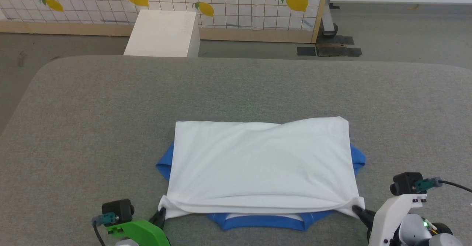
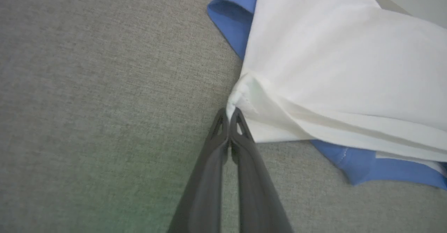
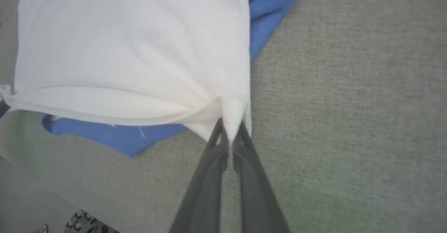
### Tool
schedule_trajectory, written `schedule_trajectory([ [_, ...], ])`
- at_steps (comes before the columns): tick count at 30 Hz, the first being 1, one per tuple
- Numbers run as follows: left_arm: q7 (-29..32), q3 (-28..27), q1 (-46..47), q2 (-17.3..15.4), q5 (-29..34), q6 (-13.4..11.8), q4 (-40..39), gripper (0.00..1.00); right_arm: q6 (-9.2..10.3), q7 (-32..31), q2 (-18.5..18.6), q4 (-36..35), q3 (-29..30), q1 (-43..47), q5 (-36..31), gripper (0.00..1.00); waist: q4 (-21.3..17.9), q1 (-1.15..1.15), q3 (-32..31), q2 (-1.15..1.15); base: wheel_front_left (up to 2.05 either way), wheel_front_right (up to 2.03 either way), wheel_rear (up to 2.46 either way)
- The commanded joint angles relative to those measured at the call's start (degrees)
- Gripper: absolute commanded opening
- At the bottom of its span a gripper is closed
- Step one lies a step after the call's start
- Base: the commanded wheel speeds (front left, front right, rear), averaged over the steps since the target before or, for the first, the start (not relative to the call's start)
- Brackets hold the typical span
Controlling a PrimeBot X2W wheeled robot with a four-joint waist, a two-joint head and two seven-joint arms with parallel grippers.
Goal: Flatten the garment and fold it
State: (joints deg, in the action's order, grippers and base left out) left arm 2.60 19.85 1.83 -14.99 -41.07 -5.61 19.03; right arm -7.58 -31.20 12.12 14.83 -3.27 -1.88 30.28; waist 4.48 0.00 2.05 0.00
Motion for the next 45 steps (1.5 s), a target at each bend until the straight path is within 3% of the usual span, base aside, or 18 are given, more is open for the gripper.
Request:
schedule_trajectory([
  [1,0.47,-0.31,-0.60,0.06,-0.61,-0.44,0.93,0.14,0.09,-0.59,0.12,0.24,-0.10,1.12,-0.34,0.00,-0.21,0.00,-0.05,0.00,0.00,0.00,0.00],
  [2,0.78,-0.35,-0.53,0.14,-0.87,-0.48,1.29,0.45,0.09,-0.84,0.09,0.15,-0.29,1.25,-0.41,0.00,-0.30,0.00,-0.02,0.00,0.00,0.00,0.00],
  [3,1.12,-0.36,-0.46,0.14,-1.02,-0.64,1.60,1.00,0.09,-1.17,0.06,0.10,-0.50,1.35,-0.34,0.15,-0.38,0.00,0.02,0.00,0.00,0.00,0.00],
  [5,2.35,-0.26,-0.32,-0.01,-1.13,-1.34,2.33,1.00,0.09,-2.05,0.26,-0.18,-1.07,1.52,-0.29,1.00,-0.61,0.00,0.01,0.00,0.00,0.00,0.00],
  [9,5.10,-0.54,-0.19,-1.21,-1.36,-2.98,1.69,1.00,0.09,-4.12,1.77,-2.40,-1.73,2.08,0.83,1.00,-0.69,0.00,-0.19,0.00,0.00,0.00,0.00],
  [14,7.64,-3.18,-0.64,-4.22,-1.72,-6.88,-2.99,1.00,0.09,-8.78,5.35,-8.63,0.36,3.01,4.16,1.00,-0.43,0.00,-0.40,0.00,0.00,0.00,0.00],
  [17,6.24,-5.69,-0.38,-6.07,-1.10,-9.16,-7.68,1.00,0.09,-11.56,6.85,-12.30,3.71,2.20,6.17,1.00,-0.17,0.00,-0.17,0.00,0.00,0.00,0.00],
  [20,1.05,-8.53,0.63,-7.39,0.62,-10.33,-13.39,1.00,0.09,-13.74,8.06,-14.31,6.79,-0.22,6.40,1.00,0.12,0.00,0.80,0.00,0.00,0.00,0.00],
  [25,-11.67,-9.95,2.86,-7.31,5.65,-9.37,-19.18,1.00,0.09,-15.68,9.10,-12.08,6.69,-5.54,6.23,1.00,0.81,0.00,3.85,0.00,0.00,0.00,0.00],
  [28,-16.42,-10.44,4.31,-6.07,8.82,-9.05,-20.80,1.00,0.09,-16.25,10.35,-9.60,3.26,-8.79,6.60,1.00,1.38,0.00,6.41,0.00,0.00,0.00,0.00],
  [34,-17.56,-12.47,5.52,-1.26,15.64,-8.35,-24.52,1.00,0.09,-16.83,12.22,-4.26,-4.97,-12.58,9.94,1.00,2.53,0.00,10.12,0.00,0.00,0.00,0.00],
  [39,-17.58,-14.68,4.77,2.55,18.58,-6.16,-24.89,1.00,0.09,-14.42,12.79,0.36,-9.55,-14.30,11.75,1.00,3.31,0.00,11.69,0.00,0.00,0.00,0.00],
  [45,-17.59,-17.11,4.26,4.88,20.47,-3.24,-23.88,1.00,0.09,-11.33,11.39,2.87,-15.60,-16.51,14.67,1.00,3.32,0.00,12.20,0.00,0.00,0.00,0.00],
])
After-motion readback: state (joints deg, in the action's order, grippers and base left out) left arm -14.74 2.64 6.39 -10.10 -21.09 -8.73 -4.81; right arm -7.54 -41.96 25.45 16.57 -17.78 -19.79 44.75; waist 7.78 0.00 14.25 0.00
